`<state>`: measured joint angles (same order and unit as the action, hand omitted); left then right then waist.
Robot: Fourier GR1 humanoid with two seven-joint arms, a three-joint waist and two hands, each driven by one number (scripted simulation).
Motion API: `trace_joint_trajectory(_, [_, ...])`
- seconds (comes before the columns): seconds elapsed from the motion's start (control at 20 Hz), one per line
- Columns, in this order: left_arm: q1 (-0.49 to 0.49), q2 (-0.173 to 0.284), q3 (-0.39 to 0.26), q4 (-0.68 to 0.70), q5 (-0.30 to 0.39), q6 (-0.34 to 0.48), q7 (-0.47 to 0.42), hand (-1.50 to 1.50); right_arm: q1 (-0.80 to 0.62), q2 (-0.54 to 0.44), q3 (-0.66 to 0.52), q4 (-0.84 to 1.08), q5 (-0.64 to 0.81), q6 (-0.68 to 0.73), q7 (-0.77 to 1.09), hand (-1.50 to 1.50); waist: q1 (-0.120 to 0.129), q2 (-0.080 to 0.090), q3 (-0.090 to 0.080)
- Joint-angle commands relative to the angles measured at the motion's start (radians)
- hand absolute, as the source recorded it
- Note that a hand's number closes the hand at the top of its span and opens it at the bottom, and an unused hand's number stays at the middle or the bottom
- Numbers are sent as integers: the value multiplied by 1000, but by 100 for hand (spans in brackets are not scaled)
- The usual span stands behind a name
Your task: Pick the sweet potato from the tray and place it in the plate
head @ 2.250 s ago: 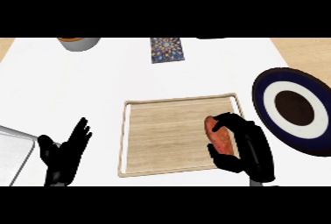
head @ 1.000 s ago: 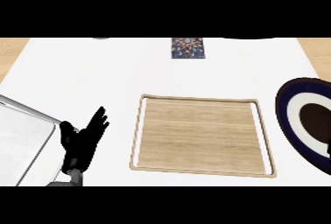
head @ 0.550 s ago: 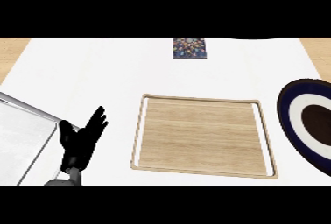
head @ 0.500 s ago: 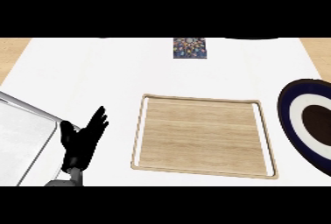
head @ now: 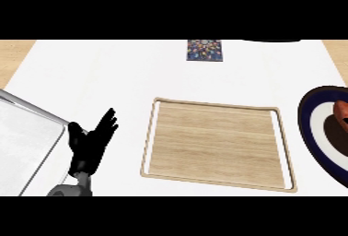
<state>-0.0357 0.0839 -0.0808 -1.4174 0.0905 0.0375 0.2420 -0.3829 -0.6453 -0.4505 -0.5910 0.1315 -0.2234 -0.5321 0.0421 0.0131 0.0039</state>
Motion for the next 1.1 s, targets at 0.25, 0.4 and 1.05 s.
trace_joint_trajectory(0.25, [34, 11, 18, 2, 4, -7, -22, 0, -116, -18, -98, 224, -106, 212, -271, -150, -5, 1, 2])
trace_joint_trajectory(0.4, [4, -10, 14, 38, 5, -4, -28, 0, -141, -52, -172, 258, -180, 277, -289, -150, -17, 2, 2])
trace_joint_trajectory(1.05, [77, -4, 15, -15, 1, -6, -48, 0, 85, -176, -223, 386, -251, 773, -387, -150, -31, -5, 2])
